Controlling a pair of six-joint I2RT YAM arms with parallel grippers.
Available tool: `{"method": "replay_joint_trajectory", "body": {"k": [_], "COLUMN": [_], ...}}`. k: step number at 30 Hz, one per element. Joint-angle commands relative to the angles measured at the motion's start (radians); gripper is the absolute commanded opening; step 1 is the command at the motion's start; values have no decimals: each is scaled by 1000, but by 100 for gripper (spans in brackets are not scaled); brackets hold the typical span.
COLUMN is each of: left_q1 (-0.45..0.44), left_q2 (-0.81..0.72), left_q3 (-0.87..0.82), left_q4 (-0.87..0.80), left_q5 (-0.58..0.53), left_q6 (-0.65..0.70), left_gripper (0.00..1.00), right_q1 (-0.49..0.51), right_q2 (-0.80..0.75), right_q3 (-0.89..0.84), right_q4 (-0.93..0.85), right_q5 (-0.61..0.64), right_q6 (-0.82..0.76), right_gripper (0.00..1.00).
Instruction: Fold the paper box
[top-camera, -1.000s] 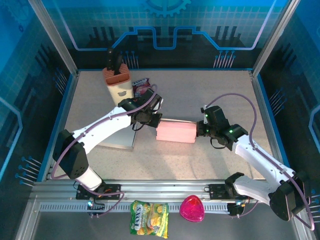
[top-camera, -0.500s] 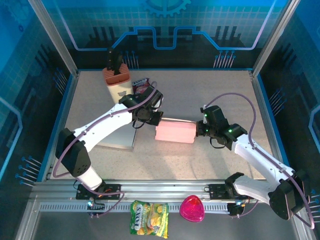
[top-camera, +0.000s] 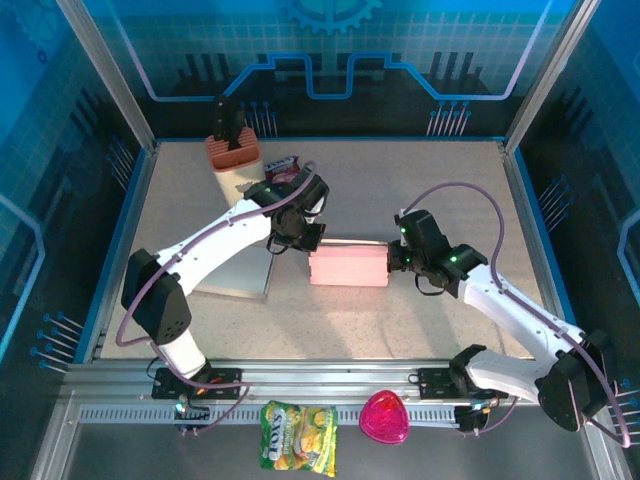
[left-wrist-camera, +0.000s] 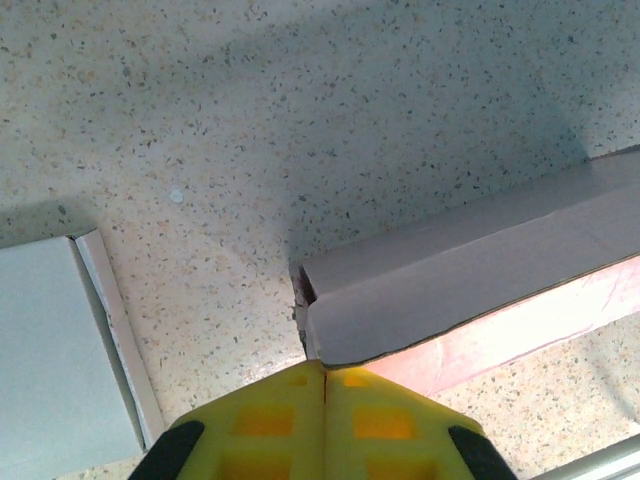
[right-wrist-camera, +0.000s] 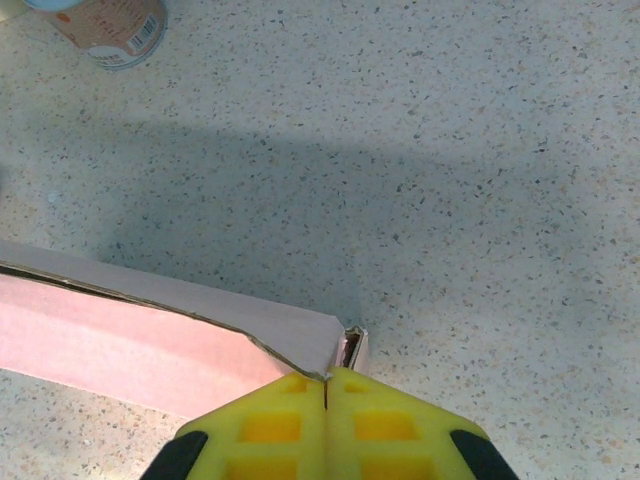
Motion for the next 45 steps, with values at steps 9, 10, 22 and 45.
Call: {"method": "replay_joint_trajectory", "body": {"k": [9, 10, 22, 45], "left_q1": [23, 24, 38, 72], "left_q2": [27, 26, 16, -3], "left_q3": [60, 60, 40, -15], "left_q4": [-57, -55, -34, 19], "left_q5": [71, 75, 94, 187], "left_q6": [-7, -8, -12, -28], "left_gripper": [0, 0, 0, 0], "right_q1": [39, 47, 100, 138], "right_q2": [30, 33, 69, 101], "right_q3": [13, 17, 34, 80], "right_q4": [-38, -40, -44, -45], "right_q5": [12, 16, 58, 88], "right_q6": [-20, -19, 0, -26], "right_gripper": [0, 0, 0, 0]}}
